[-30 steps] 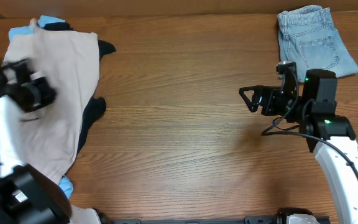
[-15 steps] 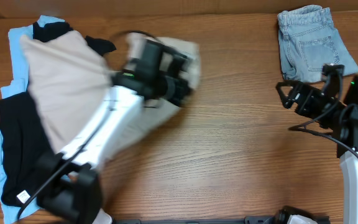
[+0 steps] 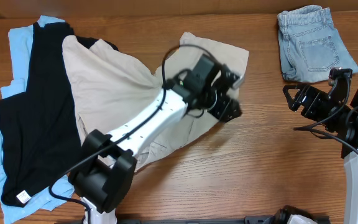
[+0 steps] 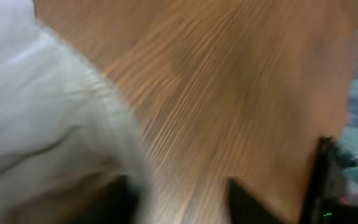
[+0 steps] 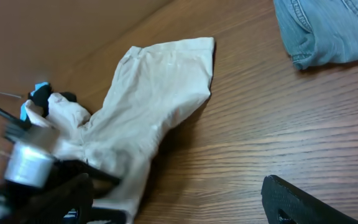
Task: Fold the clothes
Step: 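Drag the beige shorts with the left gripper toward table center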
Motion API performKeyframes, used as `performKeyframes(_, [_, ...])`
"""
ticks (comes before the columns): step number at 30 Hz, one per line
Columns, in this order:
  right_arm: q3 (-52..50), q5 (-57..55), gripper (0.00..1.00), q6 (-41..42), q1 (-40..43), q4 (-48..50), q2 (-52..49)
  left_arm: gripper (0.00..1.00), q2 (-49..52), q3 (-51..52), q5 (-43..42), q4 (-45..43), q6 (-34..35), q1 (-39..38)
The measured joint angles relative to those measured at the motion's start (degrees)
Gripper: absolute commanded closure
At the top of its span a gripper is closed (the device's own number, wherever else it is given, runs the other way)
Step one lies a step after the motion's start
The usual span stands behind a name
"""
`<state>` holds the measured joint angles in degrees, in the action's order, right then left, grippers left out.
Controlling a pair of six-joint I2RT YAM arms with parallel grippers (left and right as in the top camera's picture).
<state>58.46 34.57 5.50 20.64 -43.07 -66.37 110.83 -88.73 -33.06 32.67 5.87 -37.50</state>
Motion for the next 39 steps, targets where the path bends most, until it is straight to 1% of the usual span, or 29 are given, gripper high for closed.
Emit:
performKeyframes(2, [0.00,0.02,0.08,-0.13,0.00,-0.15,0.00,0.00,0.00,-6.97,-1.07,6.34,0.35,1.75])
performKeyframes(4, [0.00,0.63,0.08,-0.22,-0.04,-0.28,0.00,0.00,0.00,-13.94,-1.55,11.52,0.31,4.09])
performKeyframes(7, [0.00,1.68,0.08,-0.68,-1.51,-0.31,0.00,0.00,-0.09,-24.85,-1.86,19.78,0.13,10.03])
performKeyframes(10, [0.00,2.08,0.08,-1.40,-6.12,0.42,-0.09,0.00,-0.26,-31.95,-0.39,27.04,-0.28,17.73])
performKeyframes(12, [0.02,1.62,0.07,-1.66,-11.08,2.49,-0.63,0.00,-0.33,-34.40,1.18,30.25,-0.72,22.58])
performKeyframes(14, [0.09,0.39,0.05,-1.75,-16.94,5.57,-2.12,0.00,-0.35,-35.41,2.73,33.24,-1.79,27.76])
performKeyframes(17, [0.44,-3.74,0.04,-1.95,-28.09,12.11,-7.10,0.00,-0.33,-35.43,4.61,37.24,-3.61,33.18])
performKeyframes(20, [0.66,-8.66,0.00,-2.29,-36.57,18.05,-13.03,0.00,-0.33,-35.34,6.19,39.85,-5.68,36.57])
performKeyframes(22, [0.74,-12.35,0.00,-3.23,-41.59,21.64,-18.18,0.00,-0.35,-34.95,7.04,40.30,-6.73,37.57])
performKeyframes(25, [0.79,-15.85,0.00,-5.68,-45.94,25.11,-25.64,0.00,-0.35,-33.48,8.15,40.61,-8.04,37.73])
performKeyframes(30, [0.76,-18.69,0.02,-8.52,-47.12,27.04,-34.71,0.00,-0.33,-30.73,8.92,40.00,-9.11,37.59])
performKeyframes(32, [0.76,-19.19,0.06,-8.98,-46.99,27.39,-36.35,0.00,-0.33,-29.81,9.05,39.26,-9.29,37.59])
performKeyframes(34, [0.76,-19.74,0.17,-9.73,-46.97,27.96,-37.20,0.00,-0.33,-28.89,9.18,37.99,-9.31,37.59])
performKeyframes(36, [0.76,-20.02,0.30,-9.84,-46.97,28.24,-37.27,0.00,-0.35,-27.89,9.29,36.98,-9.29,37.59])
performKeyframes(37, [0.79,-20.02,0.37,-10.05,-46.99,28.48,-37.27,0.00,-0.33,-27.50,9.33,36.79,-9.31,37.59])
performKeyframes(39, [0.79,-20.24,0.61,-10.40,-46.97,27.91,-37.27,0.00,-0.33,-26.56,9.35,36.52,-9.31,37.59])
